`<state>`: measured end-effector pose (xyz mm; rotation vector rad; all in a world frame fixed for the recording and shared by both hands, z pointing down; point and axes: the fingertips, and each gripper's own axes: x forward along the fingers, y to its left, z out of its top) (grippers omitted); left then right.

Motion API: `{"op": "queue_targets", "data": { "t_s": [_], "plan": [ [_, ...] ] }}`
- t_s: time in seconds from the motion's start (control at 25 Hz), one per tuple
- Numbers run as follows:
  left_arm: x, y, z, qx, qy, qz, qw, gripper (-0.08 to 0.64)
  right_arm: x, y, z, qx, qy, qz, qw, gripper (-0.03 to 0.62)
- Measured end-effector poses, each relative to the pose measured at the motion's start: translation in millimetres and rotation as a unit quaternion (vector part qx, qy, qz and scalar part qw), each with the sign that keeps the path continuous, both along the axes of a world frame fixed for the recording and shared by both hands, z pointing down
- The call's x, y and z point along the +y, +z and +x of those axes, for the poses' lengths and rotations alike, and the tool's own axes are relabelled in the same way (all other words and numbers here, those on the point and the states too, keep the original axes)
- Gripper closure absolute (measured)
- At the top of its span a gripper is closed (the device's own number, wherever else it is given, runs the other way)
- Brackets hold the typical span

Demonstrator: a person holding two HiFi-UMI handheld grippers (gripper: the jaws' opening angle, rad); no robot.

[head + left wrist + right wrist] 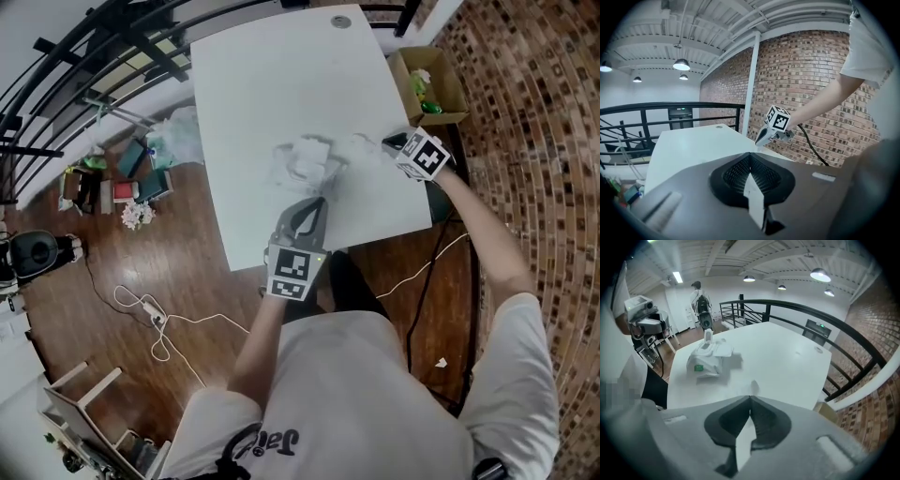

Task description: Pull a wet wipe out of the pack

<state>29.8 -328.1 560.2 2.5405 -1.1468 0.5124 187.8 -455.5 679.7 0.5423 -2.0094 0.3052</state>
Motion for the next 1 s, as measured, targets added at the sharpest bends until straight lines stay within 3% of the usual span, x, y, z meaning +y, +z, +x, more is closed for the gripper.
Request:
{"op": "queue_targets", "data": {
  "t_s": [0.16,0.32,0.76,0.92,1.0],
  "plan": [
    [3,0,-9,-0.004,-0.006,-0.001,1.0000,0.543,1,8,4,0.005,0.022,-0.001,1.000,0.600],
    [5,-10,-20,0.002,-0.012,0.009,0.9999,0.543,1,-16,5,-0.001,0.035,0.016,0.999,0.549],
    [5,-91,-71,0.047,-0.032,0.086,0.9946,0.543,28,-168,-26,-0.041,0.037,0.131,0.990,0.551],
    [8,-138,-99,0.069,-0.050,0.121,0.9890,0.543,61,-219,-55,-0.063,0.033,0.185,0.980,0.555],
    [12,-159,-114,0.083,-0.061,0.148,0.9837,0.543,81,-244,-67,-0.084,0.041,0.214,0.972,0.591]
  ]
}}
